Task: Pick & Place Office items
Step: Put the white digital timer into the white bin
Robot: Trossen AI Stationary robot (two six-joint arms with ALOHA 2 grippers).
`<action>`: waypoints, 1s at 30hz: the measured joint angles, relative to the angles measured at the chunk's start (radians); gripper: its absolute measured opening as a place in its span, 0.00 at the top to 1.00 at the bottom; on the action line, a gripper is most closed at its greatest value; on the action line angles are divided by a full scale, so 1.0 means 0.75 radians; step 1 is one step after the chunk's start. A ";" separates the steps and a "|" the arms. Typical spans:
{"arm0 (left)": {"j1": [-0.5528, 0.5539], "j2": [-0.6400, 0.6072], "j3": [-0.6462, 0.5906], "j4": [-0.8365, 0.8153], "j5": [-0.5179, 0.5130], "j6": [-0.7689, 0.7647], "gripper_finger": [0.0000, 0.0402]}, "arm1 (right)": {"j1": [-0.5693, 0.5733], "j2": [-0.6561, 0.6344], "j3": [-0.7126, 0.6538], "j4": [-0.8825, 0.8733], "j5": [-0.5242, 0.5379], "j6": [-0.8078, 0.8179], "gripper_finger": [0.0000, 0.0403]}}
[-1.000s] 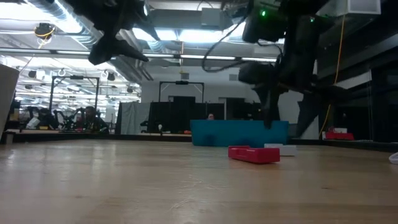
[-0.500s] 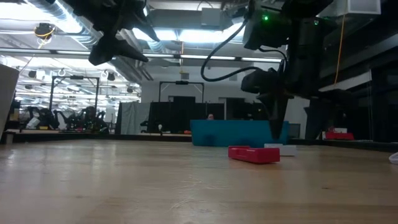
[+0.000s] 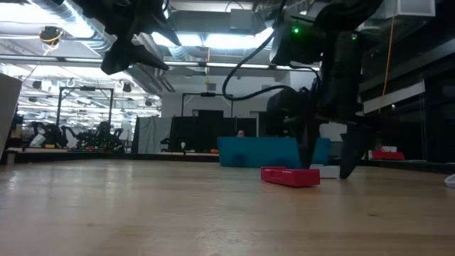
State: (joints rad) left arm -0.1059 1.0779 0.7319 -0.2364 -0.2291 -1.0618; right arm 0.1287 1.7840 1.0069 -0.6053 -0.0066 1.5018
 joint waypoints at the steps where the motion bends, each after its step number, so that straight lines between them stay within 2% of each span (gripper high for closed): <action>1: 0.000 0.000 0.000 -0.001 0.000 0.001 0.47 | 0.001 0.000 0.000 -0.001 0.007 -0.003 0.27; 7: 0.000 0.000 0.000 -0.005 0.000 0.007 0.47 | 0.001 0.003 0.000 -0.056 0.051 -0.002 0.36; 16: 0.000 0.000 0.000 -0.009 -0.005 0.027 0.47 | -0.015 0.006 0.000 -0.090 0.069 -0.074 0.62; 25: 0.001 0.000 0.001 -0.009 -0.040 0.038 0.47 | -0.020 -0.011 -0.003 -0.076 0.042 -0.164 0.63; 30: 0.000 -0.001 0.001 0.012 -0.037 0.187 0.47 | -0.016 -0.068 0.095 -0.057 0.053 -0.294 0.63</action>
State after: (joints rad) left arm -0.1059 1.0775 0.7322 -0.2272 -0.2572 -0.9218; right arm 0.1169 1.7328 1.0778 -0.6484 0.0329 1.2815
